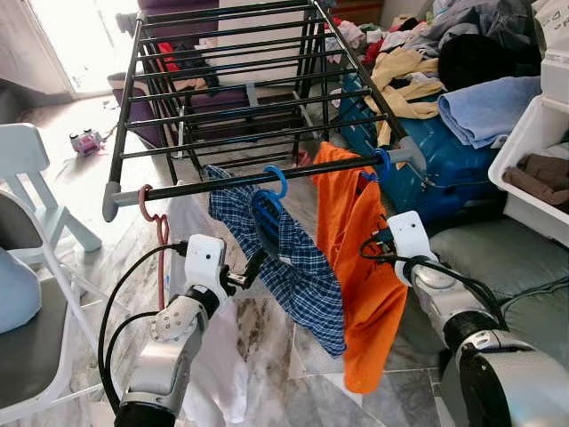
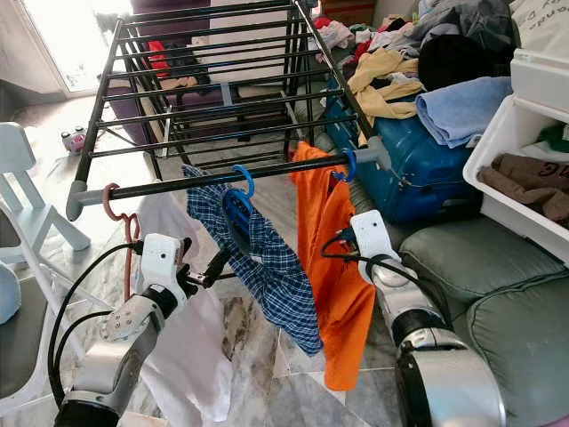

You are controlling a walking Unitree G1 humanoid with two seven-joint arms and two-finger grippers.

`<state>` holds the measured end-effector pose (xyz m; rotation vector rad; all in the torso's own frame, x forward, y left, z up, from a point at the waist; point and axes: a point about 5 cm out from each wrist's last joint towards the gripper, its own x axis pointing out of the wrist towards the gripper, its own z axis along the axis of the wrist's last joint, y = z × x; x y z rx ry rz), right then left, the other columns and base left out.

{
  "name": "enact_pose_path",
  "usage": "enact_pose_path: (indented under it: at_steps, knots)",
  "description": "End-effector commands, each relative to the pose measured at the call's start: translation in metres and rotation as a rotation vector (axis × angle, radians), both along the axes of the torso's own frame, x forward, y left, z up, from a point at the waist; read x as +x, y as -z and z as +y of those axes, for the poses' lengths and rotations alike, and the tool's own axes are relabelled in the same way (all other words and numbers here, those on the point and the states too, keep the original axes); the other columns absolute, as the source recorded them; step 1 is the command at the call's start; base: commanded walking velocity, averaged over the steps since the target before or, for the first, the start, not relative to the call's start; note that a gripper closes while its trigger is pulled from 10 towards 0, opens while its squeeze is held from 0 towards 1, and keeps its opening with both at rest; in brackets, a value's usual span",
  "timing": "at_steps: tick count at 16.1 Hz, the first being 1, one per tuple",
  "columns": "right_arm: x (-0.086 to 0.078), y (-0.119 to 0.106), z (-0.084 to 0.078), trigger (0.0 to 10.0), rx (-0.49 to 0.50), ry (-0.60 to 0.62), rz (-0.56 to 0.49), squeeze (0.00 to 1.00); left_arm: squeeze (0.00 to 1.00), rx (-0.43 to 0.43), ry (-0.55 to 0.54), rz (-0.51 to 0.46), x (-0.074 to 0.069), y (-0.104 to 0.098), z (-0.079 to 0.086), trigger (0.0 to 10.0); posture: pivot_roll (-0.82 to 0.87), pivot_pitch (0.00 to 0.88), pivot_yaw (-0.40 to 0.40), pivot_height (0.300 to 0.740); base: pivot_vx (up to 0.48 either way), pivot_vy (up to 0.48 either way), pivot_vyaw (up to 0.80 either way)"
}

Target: Hang hanger

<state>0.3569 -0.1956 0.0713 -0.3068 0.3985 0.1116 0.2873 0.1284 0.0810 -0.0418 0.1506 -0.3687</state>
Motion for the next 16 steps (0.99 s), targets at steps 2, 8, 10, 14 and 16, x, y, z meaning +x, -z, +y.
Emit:
enact_pose_path:
  at_steps: [2,8,10,14,16]
  knots:
    - [0.0081,-0.0117,0.0036,10.0,0.032,0.006,-0.027,0.00,0.00,0.017,-0.006,-0.009,0.0026,-0.0018,0.0026,10.0,-0.06,0.000,0.036,0.740,0.000,0.000,0.00]
    - [0.0118,-0.0156,0.0076,0.0,0.126,0.037,-0.019,0.00,0.00,0.032,-0.010,-0.008,0.0023,-0.0009,0.0045,10.0,-0.04,0.000,0.030,0.740,0.000,0.000,0.00]
    - [0.0109,-0.0142,0.0075,0.0,0.127,0.034,-0.012,0.00,0.00,0.037,-0.010,-0.006,0.0018,-0.0002,0.0049,10.0,-0.04,0.000,0.031,0.740,0.000,0.000,0.00]
    - [0.0103,-0.0153,0.0025,0.0,0.139,0.048,-0.034,0.00,0.00,0.040,-0.019,-0.017,0.0027,-0.0014,0.0066,10.0,-0.06,0.000,0.045,0.740,0.000,0.000,0.00]
    - [0.0118,-0.0191,0.0028,0.0,0.160,0.041,-0.064,0.00,0.00,0.034,-0.049,-0.026,0.0040,-0.0022,0.0100,10.0,-0.06,0.000,0.044,0.740,0.000,0.000,0.00]
